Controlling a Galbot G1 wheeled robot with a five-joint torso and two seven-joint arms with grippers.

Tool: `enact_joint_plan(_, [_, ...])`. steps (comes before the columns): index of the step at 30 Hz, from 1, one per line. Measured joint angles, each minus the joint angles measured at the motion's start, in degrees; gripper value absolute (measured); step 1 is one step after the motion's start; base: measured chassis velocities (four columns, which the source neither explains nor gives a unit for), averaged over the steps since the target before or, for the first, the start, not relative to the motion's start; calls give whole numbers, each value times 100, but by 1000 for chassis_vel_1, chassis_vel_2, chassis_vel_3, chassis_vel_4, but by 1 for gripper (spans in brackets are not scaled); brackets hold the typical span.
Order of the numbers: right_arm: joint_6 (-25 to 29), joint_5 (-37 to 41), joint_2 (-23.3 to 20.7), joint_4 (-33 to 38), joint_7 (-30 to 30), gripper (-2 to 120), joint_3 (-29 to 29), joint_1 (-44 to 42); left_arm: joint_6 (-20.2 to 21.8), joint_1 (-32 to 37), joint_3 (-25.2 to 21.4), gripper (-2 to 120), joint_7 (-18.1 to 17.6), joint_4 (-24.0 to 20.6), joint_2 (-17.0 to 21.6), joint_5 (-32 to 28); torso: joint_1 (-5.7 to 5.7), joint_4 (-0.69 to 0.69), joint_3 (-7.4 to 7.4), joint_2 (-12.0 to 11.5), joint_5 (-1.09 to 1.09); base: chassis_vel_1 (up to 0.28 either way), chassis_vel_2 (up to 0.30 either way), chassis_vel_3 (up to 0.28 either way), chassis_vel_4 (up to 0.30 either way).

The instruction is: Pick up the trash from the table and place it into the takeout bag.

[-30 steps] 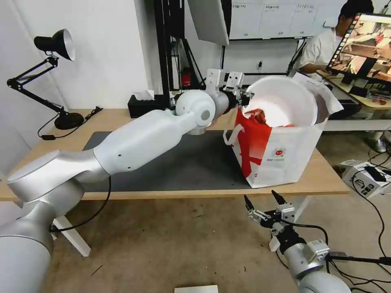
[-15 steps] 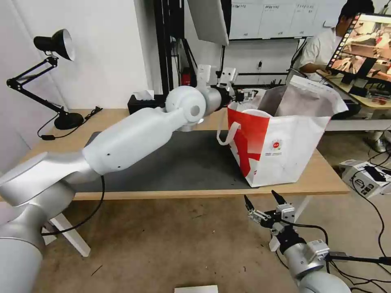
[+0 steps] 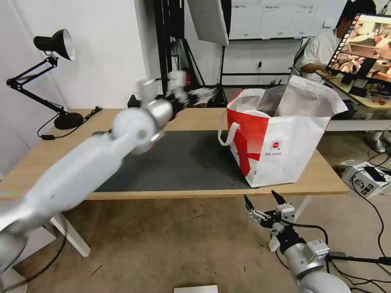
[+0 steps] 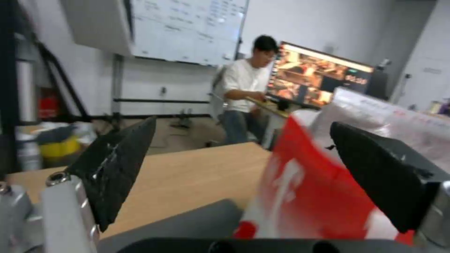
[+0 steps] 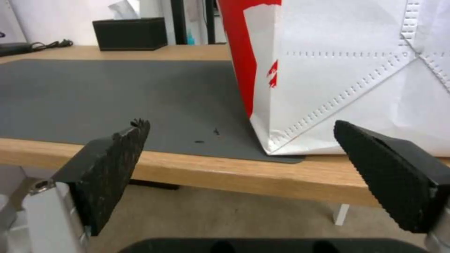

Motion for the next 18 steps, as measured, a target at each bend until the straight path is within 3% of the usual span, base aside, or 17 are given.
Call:
enact_joint_plan(2, [0, 0, 0, 0, 0, 100, 0, 0, -187, 760, -398, 100, 223, -137, 350, 344, 0, 0, 0, 0, 0, 0, 0, 0, 0])
enact_joint_plan(5, [0, 0, 0, 0, 0, 100, 0, 0, -299, 1354, -818, 100, 320, -245, 473, 591, 0, 0, 0, 0, 1, 0, 0, 0, 0])
enact_joint_plan(7, [0, 0, -1, 0, 0, 100, 0, 0, -480, 2170, -1509, 100, 343, -449, 524, 808, 0, 0, 0, 0, -1, 0, 0, 0, 0])
enact_joint_plan(15, [0, 0, 0, 0, 0, 100, -1, 0, -1019, 3701, -2494, 100, 549, -561, 488, 1904, 1, -2, 0, -1, 4, 0, 0, 0, 0])
enact_joint_plan(18, [0, 0, 0, 0, 0, 100, 0, 0, -1276, 4330, -2922, 100, 609, -539, 158, 2286, -1, 2, 0, 0, 3, 0, 0, 0, 0])
